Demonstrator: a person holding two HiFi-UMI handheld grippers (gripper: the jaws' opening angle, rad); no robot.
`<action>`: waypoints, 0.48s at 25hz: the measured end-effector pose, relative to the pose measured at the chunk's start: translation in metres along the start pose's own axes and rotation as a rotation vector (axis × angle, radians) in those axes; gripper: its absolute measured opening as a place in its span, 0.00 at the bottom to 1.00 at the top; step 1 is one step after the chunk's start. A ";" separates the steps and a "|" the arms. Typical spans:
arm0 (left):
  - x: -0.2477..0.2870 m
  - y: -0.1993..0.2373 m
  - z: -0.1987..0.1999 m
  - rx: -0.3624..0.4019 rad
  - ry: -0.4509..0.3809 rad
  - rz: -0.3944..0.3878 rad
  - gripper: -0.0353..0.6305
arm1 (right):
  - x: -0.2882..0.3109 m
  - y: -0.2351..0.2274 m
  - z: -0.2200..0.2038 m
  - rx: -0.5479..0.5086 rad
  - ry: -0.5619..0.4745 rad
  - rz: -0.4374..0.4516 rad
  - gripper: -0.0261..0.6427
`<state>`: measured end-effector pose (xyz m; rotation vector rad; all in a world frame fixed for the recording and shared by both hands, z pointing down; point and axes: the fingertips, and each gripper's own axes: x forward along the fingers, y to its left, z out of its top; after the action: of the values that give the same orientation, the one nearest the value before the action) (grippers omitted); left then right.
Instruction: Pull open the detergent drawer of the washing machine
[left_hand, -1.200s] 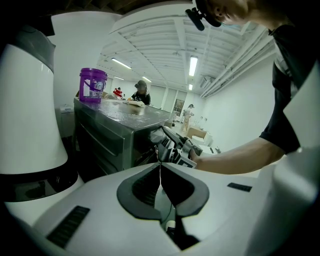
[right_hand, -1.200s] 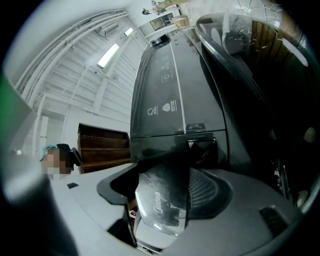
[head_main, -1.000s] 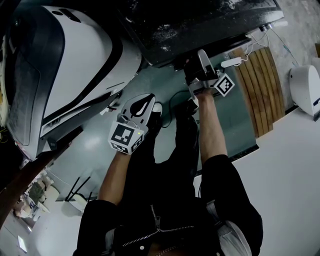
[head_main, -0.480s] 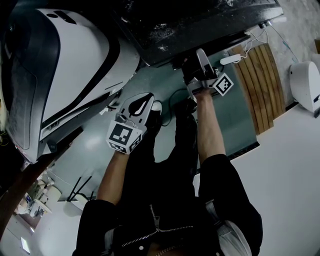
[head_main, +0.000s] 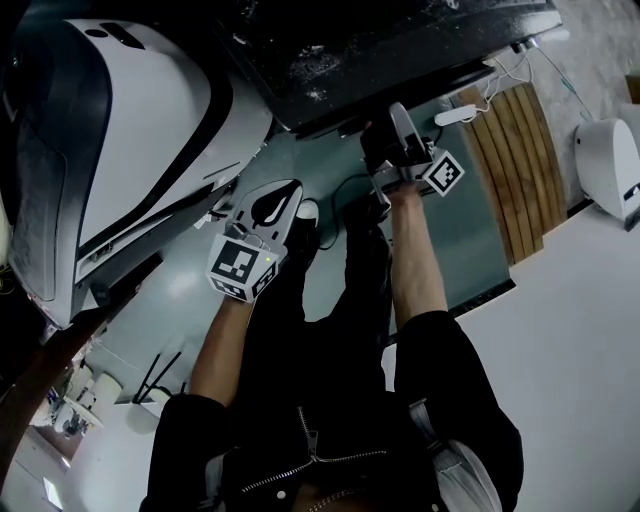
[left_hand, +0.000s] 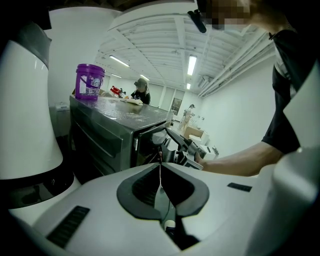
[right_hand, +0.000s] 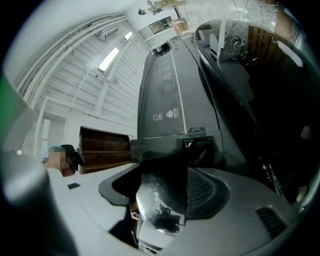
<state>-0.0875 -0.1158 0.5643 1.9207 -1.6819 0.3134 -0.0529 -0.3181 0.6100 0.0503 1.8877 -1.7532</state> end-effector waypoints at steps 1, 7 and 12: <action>0.001 -0.002 0.001 0.001 -0.002 -0.002 0.09 | 0.000 0.000 0.000 0.001 0.002 -0.001 0.44; 0.003 -0.011 0.003 0.014 -0.005 -0.014 0.09 | -0.002 0.001 0.000 -0.002 0.012 -0.003 0.44; 0.000 -0.014 0.004 0.018 -0.007 -0.015 0.09 | -0.009 0.004 0.000 -0.005 0.006 -0.009 0.44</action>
<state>-0.0753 -0.1172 0.5573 1.9495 -1.6736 0.3174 -0.0438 -0.3143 0.6102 0.0460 1.8989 -1.7563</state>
